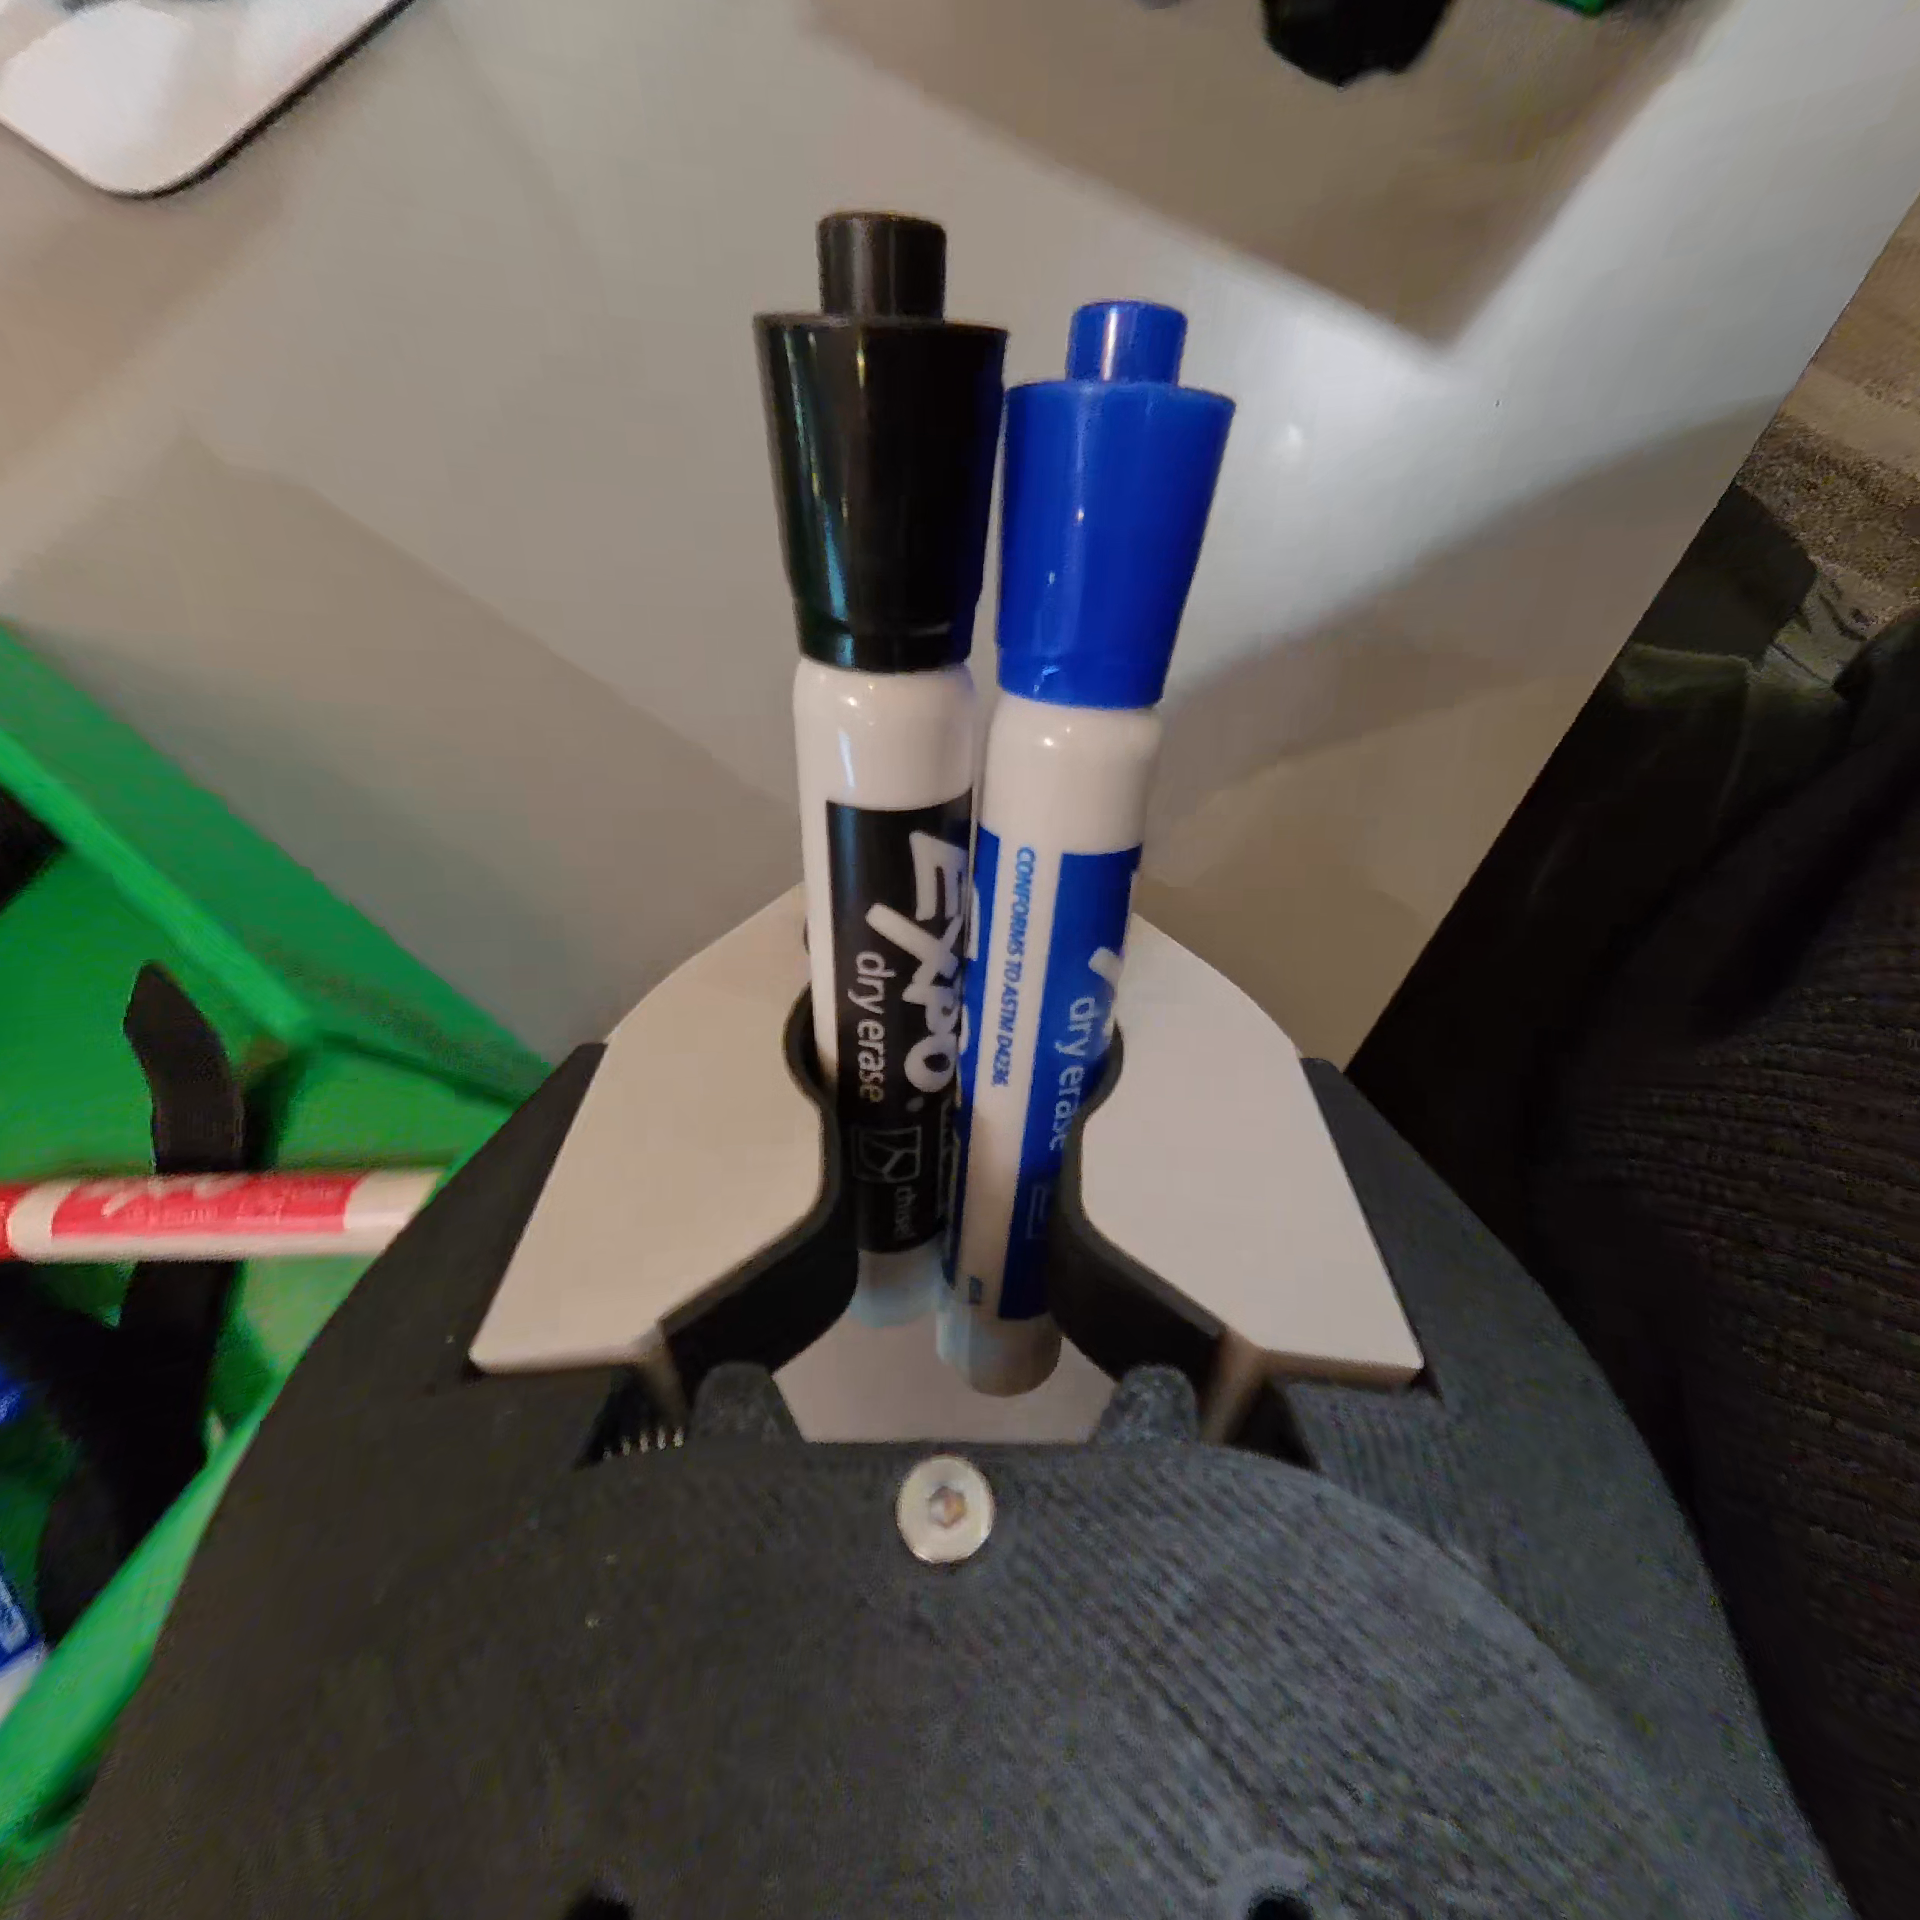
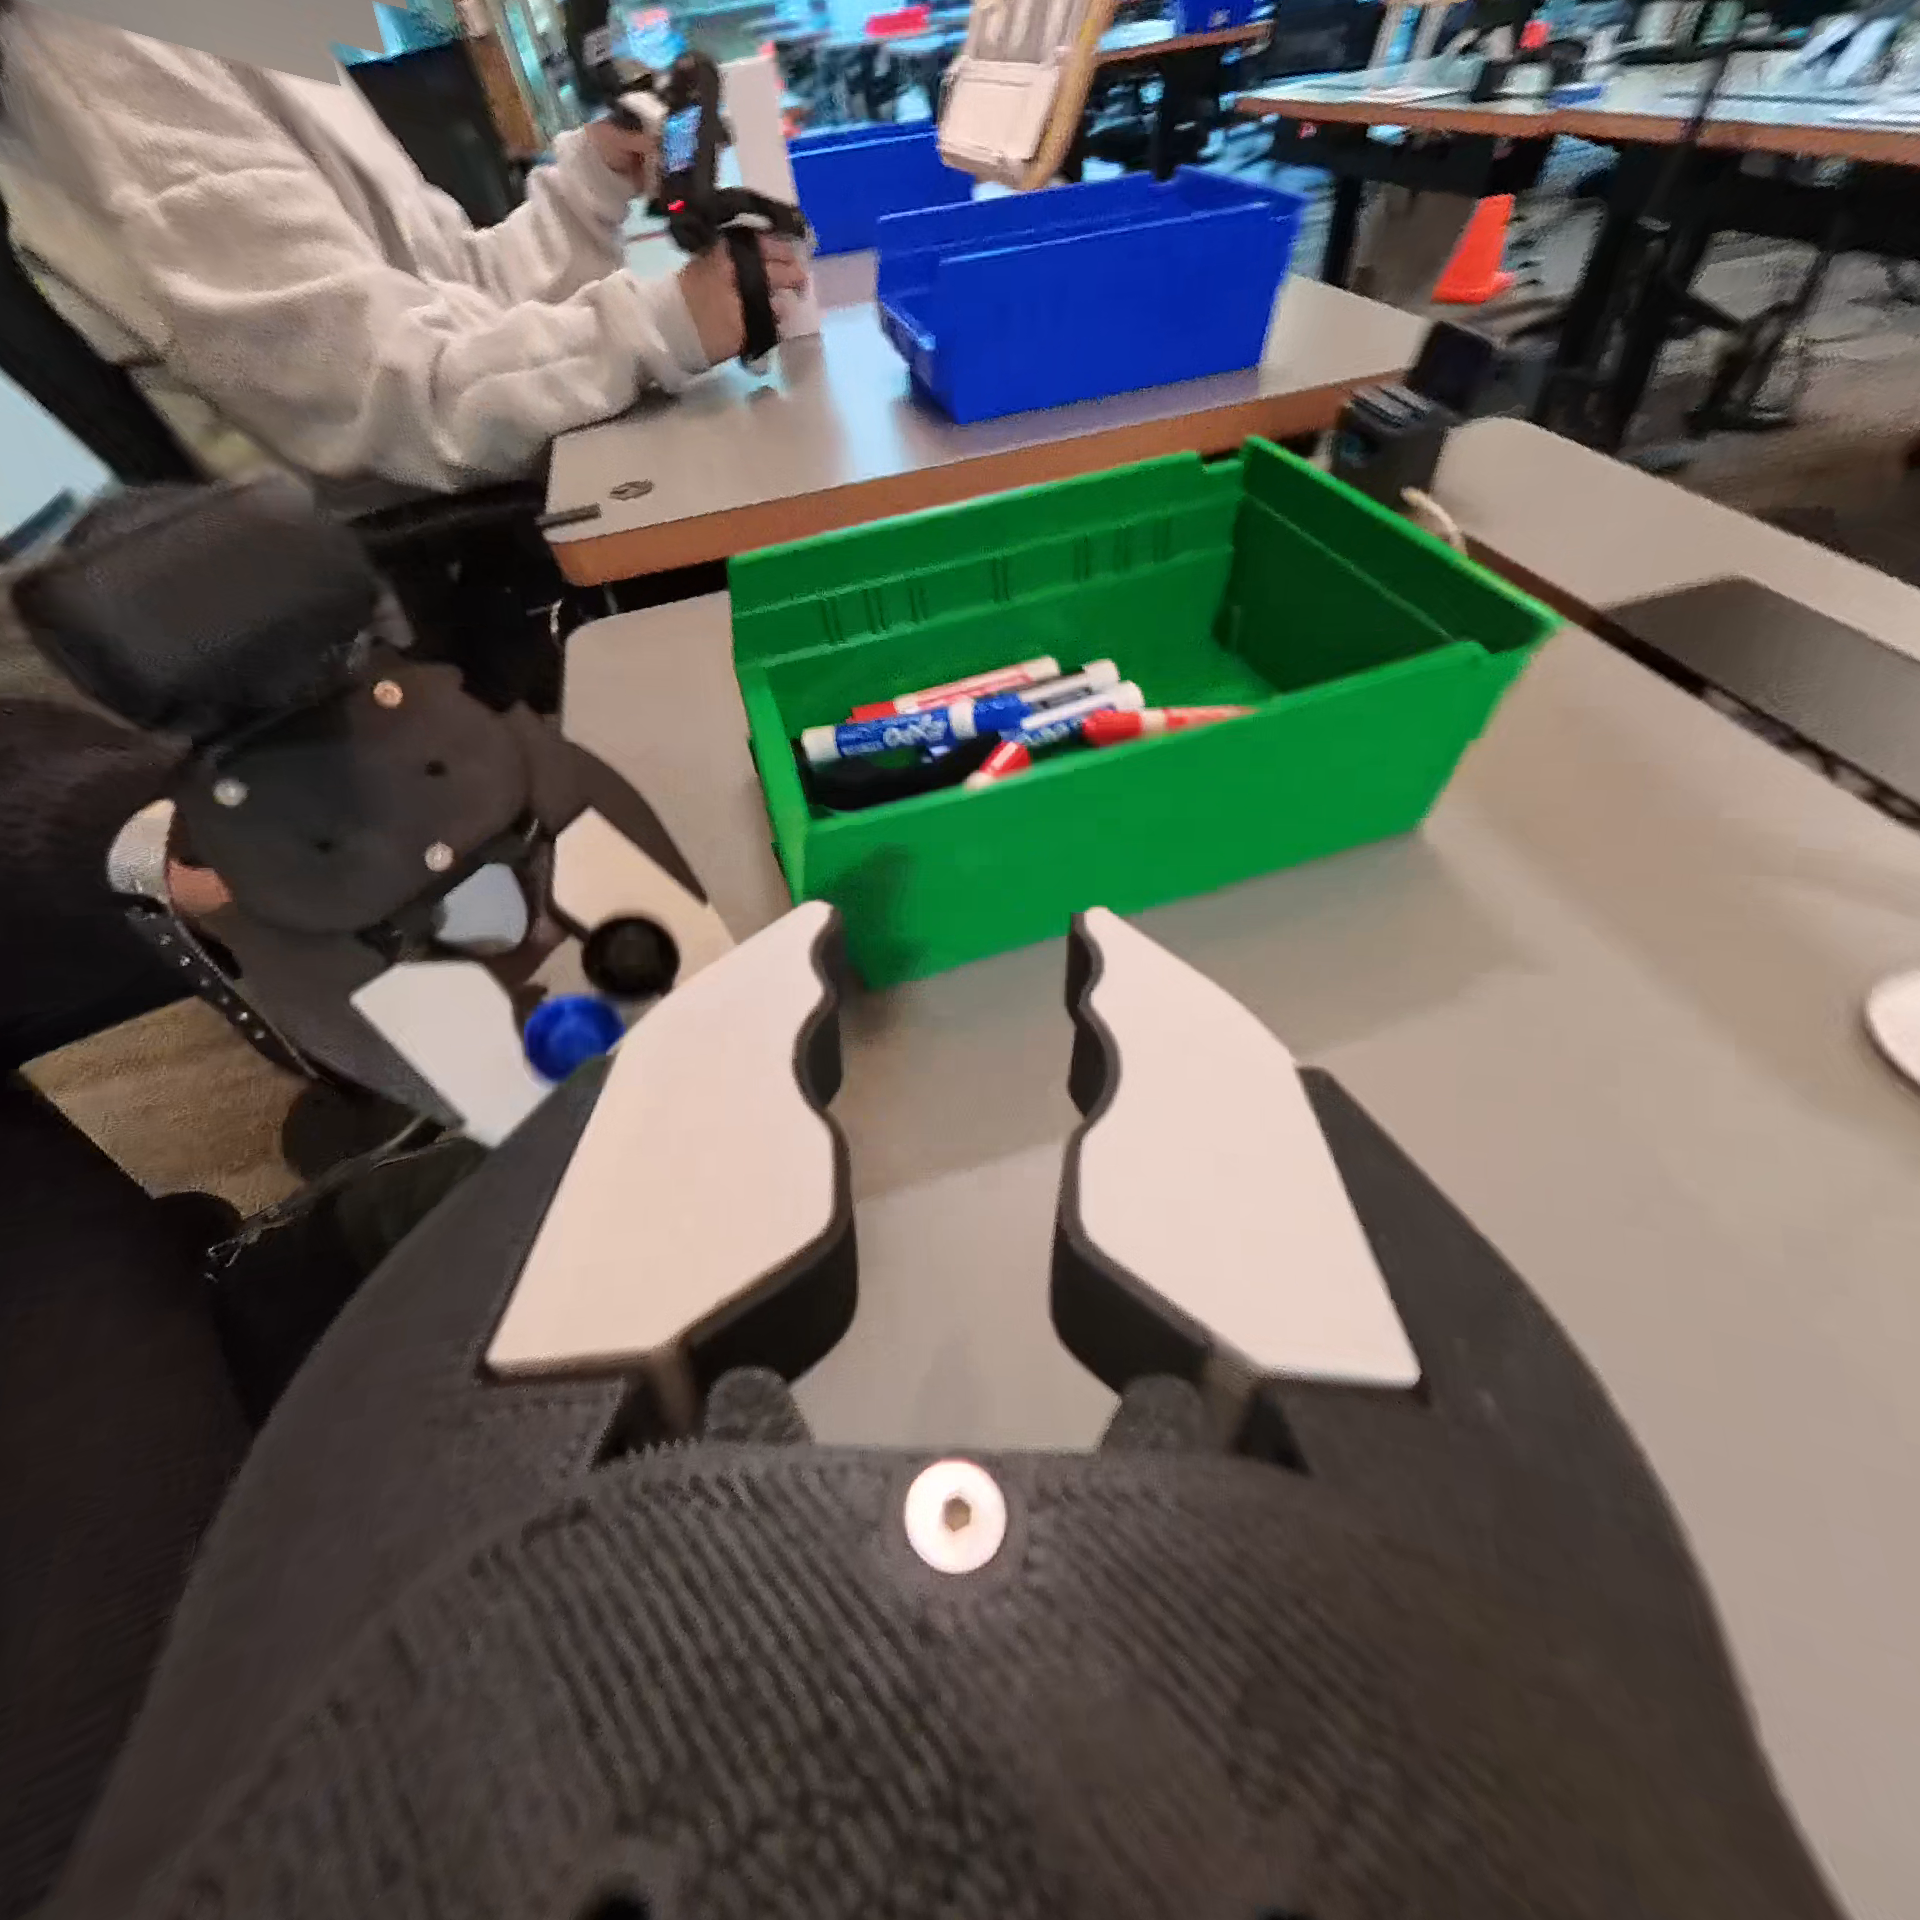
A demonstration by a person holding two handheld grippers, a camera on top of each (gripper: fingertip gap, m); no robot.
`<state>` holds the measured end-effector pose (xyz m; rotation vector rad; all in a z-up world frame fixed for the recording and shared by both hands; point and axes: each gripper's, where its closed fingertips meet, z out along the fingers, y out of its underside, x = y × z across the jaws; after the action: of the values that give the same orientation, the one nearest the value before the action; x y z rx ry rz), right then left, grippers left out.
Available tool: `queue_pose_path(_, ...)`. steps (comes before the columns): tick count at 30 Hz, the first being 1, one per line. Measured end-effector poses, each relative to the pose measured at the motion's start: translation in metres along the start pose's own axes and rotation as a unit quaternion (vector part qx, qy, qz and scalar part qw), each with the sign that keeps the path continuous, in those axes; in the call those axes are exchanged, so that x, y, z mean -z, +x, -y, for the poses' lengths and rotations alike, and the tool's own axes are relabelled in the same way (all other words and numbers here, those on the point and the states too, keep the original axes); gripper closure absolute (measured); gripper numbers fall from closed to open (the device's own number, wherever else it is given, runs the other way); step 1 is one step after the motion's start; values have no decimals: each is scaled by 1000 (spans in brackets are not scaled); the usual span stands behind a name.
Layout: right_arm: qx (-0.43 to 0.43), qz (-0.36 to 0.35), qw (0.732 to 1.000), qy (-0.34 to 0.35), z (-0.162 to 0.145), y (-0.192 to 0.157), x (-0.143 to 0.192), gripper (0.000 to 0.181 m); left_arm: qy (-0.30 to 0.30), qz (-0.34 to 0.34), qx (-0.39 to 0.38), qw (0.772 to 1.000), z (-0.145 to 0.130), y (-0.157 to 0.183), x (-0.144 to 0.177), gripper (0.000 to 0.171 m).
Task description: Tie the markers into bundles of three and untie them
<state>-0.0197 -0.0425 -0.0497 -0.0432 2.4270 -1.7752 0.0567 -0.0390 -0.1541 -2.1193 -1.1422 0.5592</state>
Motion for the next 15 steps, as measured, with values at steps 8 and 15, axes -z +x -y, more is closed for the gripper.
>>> queue_pose_path(8, 230, 147, 954, -121, 61, -27, -141, 142, -5, 23, 28, 999, -37, 8, 31, 129)
queue_pose_path(15, 448, 194, 771, -409, -21, 7, -252, 139, -3, 24, 40, 999, -53, 16, 50, 129)
